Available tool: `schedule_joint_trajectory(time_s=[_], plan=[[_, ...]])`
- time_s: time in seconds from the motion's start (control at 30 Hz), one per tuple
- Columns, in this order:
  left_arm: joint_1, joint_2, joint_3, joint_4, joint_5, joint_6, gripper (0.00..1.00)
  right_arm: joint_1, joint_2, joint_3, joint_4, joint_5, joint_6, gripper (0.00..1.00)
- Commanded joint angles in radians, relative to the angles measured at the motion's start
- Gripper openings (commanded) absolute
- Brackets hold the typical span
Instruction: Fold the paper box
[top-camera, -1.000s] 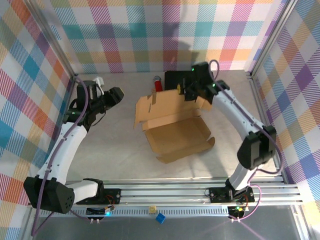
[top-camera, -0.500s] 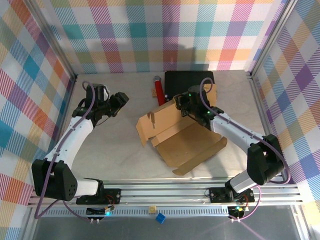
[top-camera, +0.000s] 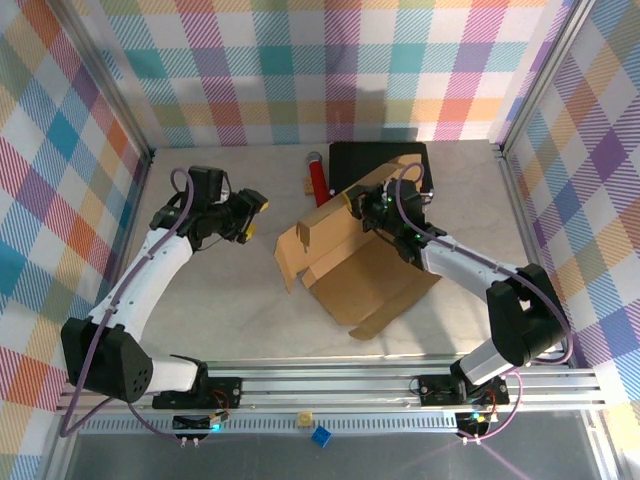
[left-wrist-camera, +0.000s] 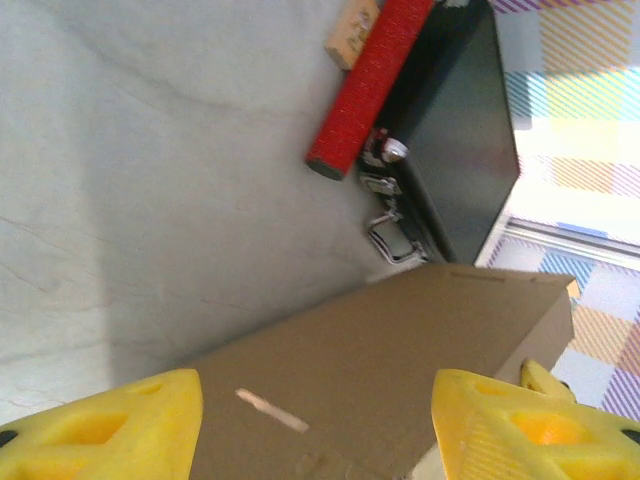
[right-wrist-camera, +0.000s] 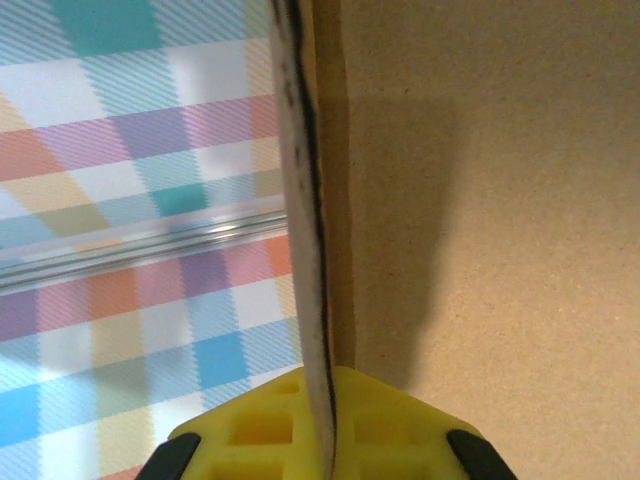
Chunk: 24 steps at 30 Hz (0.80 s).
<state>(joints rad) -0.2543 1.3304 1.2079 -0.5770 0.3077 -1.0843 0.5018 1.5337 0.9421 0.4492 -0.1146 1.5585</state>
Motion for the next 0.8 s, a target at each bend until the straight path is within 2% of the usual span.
schedule_joint_trajectory(time_s=[0.0, 0.13, 0.27, 0.4, 0.63, 0.77], plan=[[-0.008, 0.03, 0.025, -0.057, -0.026, -0.078, 0.62, -0.024, 0.038, 0.0, 0.175, -0.04, 0.023, 0.0], [-0.015, 0.075, 0.026, -0.041, 0.016, -0.14, 0.62, -0.03, 0.048, -0.002, 0.227, -0.068, 0.028, 0.0], [-0.047, 0.093, 0.035, -0.036, -0.009, -0.17, 0.63, -0.03, 0.023, -0.061, 0.244, -0.077, 0.037, 0.0], [-0.058, 0.096, 0.019, -0.025, -0.015, -0.155, 0.63, -0.03, 0.025, -0.142, 0.34, -0.093, 0.059, 0.0], [-0.066, 0.119, 0.01, -0.021, -0.016, -0.093, 0.62, -0.031, 0.144, -0.195, 0.569, -0.148, 0.092, 0.0], [-0.071, 0.117, 0.002, -0.026, -0.019, -0.081, 0.62, -0.035, 0.129, -0.247, 0.591, -0.155, 0.089, 0.0]])
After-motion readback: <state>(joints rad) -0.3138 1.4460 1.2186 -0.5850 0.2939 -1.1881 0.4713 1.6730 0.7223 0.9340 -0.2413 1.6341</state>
